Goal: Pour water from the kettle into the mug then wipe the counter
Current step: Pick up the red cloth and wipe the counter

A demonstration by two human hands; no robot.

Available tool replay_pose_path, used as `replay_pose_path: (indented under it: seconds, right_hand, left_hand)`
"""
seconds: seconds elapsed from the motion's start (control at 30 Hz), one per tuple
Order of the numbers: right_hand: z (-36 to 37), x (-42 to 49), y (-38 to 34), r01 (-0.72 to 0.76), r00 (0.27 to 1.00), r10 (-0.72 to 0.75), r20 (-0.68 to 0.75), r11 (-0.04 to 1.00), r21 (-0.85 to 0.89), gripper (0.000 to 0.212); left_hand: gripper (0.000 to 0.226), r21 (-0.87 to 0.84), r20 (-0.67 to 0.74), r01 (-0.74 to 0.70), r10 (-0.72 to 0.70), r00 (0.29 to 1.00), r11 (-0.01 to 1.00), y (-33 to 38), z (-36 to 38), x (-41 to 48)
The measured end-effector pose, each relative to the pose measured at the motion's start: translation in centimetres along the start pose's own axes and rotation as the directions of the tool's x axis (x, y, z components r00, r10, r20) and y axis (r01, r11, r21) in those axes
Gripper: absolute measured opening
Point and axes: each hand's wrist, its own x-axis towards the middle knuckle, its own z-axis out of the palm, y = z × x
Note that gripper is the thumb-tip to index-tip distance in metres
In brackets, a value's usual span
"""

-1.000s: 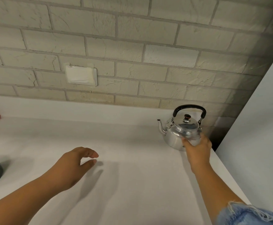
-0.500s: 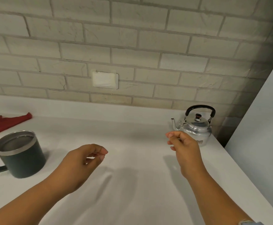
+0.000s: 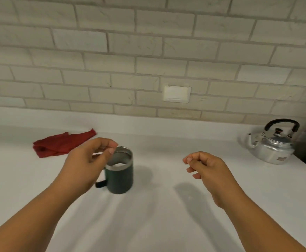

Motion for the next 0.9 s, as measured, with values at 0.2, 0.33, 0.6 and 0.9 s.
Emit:
replay_pose_path:
  seconds: [0.2, 0.33, 0.6, 0.9]
  right_hand:
    - [8.3, -2.1, -1.3, -0.037, 0.998, 0.036, -0.044, 0.999, -0.021, 0.020]
    - [11.0, -2.6, -1.9, -0.082, 0.994, 0.081, -0.079, 0.997, -0.012, 0.024]
    - [14.7, -3.2, -3.2, -0.102, 0.994, 0.096, -0.047, 0.987, -0.124, 0.021]
    - [15.8, -4.7, -3.1, -0.094, 0.995, 0.089, -0.034, 0.969, -0.229, 0.019]
  left_hand:
    - [0.010, 0.276, -0.001, 0.102, -0.106, 0.994, 0.956, -11.9, -7.5, 4.7]
    - [0.027, 0.418, 0.121, 0.121, -0.187, 0.975, 0.900, -18.6, -8.0, 7.7]
    - [0.064, 0.704, 0.302, 0.009, -0.310, 0.901, 0.710, -25.9, -7.4, 11.8]
    - [0.059, 0.793, 0.193, 0.056, -0.337, 0.922, 0.606, -25.8, -7.8, 13.4]
